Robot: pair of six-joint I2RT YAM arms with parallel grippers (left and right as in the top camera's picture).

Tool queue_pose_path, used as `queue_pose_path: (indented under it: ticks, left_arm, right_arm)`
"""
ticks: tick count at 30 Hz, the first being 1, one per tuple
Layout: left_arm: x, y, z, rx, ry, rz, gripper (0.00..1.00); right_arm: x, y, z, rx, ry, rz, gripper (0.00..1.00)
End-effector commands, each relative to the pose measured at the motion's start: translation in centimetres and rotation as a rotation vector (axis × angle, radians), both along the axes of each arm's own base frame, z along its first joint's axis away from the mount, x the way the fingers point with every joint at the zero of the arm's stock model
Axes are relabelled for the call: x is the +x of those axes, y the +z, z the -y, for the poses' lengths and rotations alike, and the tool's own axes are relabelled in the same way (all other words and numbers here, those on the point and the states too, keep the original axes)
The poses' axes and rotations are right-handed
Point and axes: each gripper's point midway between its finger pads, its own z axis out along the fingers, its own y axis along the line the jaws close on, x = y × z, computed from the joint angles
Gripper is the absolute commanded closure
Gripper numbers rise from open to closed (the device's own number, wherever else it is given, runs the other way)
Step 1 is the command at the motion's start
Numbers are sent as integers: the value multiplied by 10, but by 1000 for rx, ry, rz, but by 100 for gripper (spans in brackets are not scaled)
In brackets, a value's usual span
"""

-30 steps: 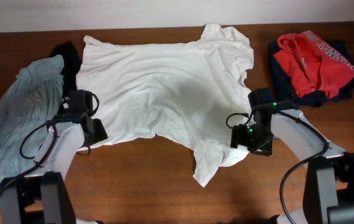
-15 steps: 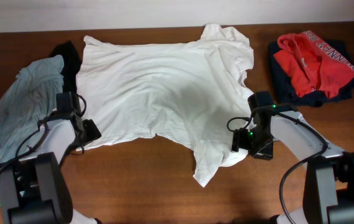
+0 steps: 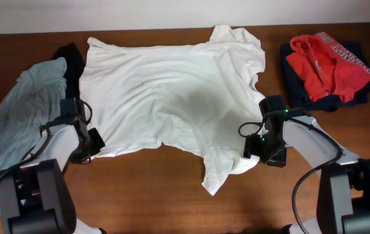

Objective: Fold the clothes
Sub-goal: 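Release the t-shirt and move both grippers to its lower edge, then pinch the lower hem corners of the white t-shirt with both grippers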

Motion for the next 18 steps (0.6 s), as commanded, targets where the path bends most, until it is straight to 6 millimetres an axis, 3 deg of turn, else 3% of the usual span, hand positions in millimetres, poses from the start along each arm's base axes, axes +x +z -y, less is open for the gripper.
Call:
queue_pose_path:
  ticks: [1, 6, 16, 18]
  left_arm:
    - [-8, -7, 2, -9, -3, -36, 99]
    - [-8, -7, 2, -8, -3, -36, 99]
    - [-8, -7, 2, -9, -3, -36, 99]
    - [-9, -7, 2, -10, -4, -40, 99]
  right_arm:
    - [-1, -1, 2, -22, -4, 3, 30]
    - [4, -1, 6, -45, -2, 22, 40]
    - [-1, -14, -3, 6, -31, 22, 42]
    - [-3, -19, -9, 49, -33, 28, 57]
